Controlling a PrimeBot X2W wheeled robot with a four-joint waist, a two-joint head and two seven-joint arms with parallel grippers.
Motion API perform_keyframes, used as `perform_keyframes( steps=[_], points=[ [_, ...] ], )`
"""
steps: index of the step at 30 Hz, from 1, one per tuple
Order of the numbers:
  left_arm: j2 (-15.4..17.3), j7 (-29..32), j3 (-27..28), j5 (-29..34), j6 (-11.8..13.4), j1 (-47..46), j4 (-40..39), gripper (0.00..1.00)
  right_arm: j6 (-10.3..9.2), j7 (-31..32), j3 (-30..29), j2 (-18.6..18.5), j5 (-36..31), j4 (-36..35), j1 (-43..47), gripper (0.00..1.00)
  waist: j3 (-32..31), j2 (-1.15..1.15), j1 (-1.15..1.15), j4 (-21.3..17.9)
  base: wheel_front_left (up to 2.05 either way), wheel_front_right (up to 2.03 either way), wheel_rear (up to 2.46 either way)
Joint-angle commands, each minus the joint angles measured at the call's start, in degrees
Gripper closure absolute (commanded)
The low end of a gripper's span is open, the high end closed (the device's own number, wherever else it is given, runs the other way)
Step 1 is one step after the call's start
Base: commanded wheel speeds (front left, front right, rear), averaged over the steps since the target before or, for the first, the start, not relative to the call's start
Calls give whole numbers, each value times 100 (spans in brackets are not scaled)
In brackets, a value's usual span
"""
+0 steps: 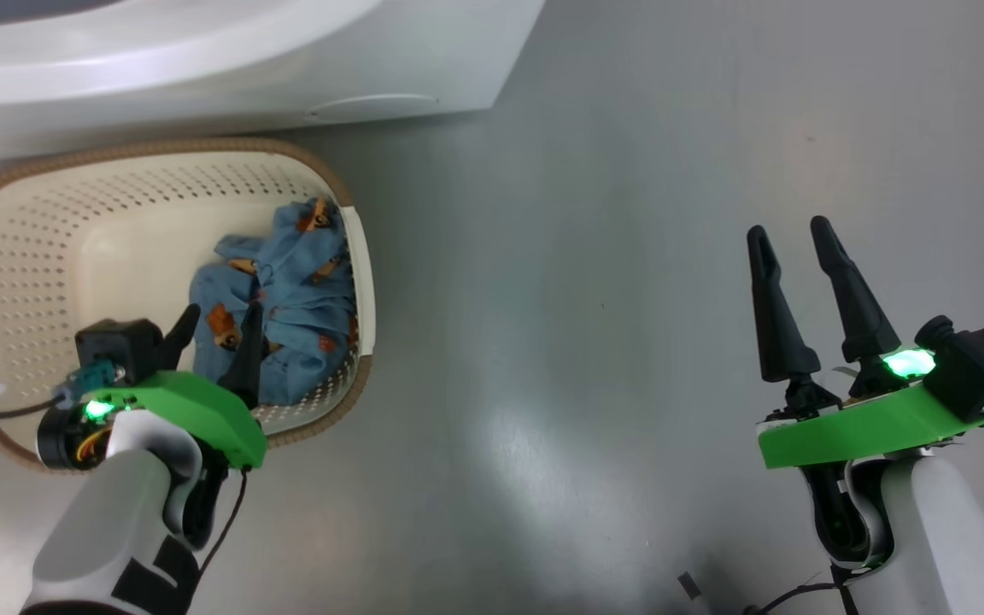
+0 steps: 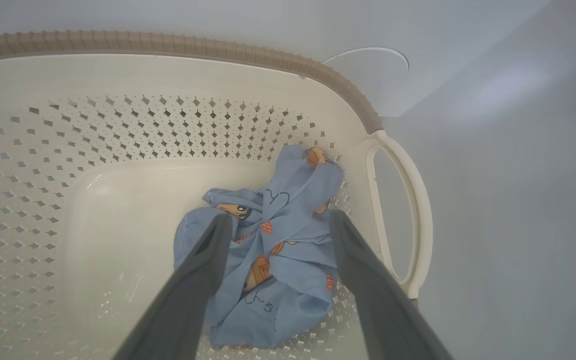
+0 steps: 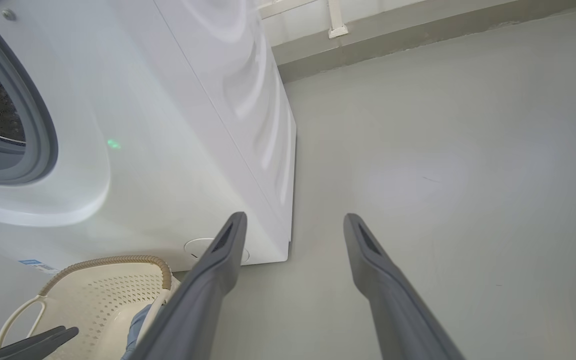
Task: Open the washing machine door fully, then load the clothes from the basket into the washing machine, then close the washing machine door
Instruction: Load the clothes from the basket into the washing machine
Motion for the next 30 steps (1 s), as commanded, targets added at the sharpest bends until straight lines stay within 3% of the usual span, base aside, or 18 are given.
perform_keyframes(
  steps=[1,15,30],
  points=[
    [217,-37,43,-115,-9,-80,49,0,7,-28,174,39,-82,-135,-11,0,199,0,0,-97,0,0,0],
    [559,-37,-1269,-1487,-9,-825,619,0,7,-28,335,82,-125,-223,-265,0,684,0,0,-309,0,0,0],
    [926,-37,-2603,-2863,-9,-1341,438,0,7,-28,393,105,-156,-297,-288,0,982,0,0,-436,0,0,0]
  ],
)
